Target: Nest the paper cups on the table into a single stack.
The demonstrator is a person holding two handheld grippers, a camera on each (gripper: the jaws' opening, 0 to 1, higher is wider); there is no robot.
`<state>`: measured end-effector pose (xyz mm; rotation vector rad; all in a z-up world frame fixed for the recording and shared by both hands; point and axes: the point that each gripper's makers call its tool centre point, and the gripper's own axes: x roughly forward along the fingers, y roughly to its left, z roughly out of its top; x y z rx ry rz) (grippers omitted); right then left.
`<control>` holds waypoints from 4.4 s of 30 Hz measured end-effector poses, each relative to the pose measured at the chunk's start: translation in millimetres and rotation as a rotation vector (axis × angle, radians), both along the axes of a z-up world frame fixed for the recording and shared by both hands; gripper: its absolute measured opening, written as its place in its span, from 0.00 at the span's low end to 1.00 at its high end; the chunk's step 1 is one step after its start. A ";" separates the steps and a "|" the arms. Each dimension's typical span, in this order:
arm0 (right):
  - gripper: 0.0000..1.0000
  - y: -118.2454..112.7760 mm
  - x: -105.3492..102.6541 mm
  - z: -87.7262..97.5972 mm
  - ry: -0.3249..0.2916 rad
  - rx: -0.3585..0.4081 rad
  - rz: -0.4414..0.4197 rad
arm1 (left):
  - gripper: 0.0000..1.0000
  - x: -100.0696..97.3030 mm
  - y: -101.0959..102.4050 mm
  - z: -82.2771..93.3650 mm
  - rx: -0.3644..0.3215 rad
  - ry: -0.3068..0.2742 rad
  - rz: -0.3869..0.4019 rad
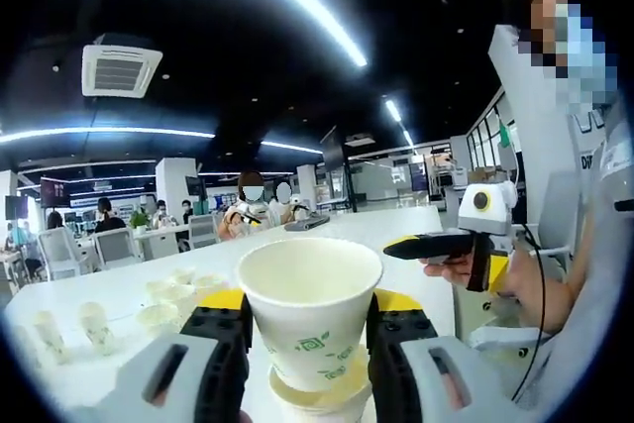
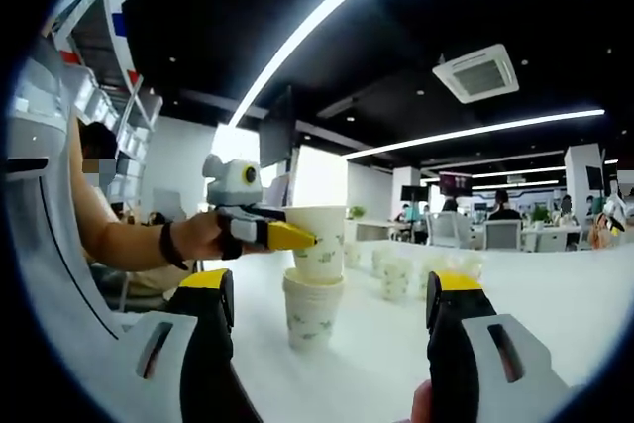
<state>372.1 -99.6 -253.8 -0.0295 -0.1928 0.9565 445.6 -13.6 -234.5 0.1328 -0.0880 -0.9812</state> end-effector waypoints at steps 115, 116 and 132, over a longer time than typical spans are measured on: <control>0.86 -44.7 46.9 4.8 0.054 0.007 -0.277 | 0.74 -74.4 96.6 -5.2 -0.128 -0.007 0.117; 0.86 -47.6 48.2 3.8 0.054 0.005 -0.285 | 0.74 -73.5 97.1 -5.1 -0.131 -0.007 0.118; 0.85 -83.5 97.2 1.3 0.058 -0.039 -0.315 | 0.72 -77.8 107.5 7.4 -0.174 -0.040 0.119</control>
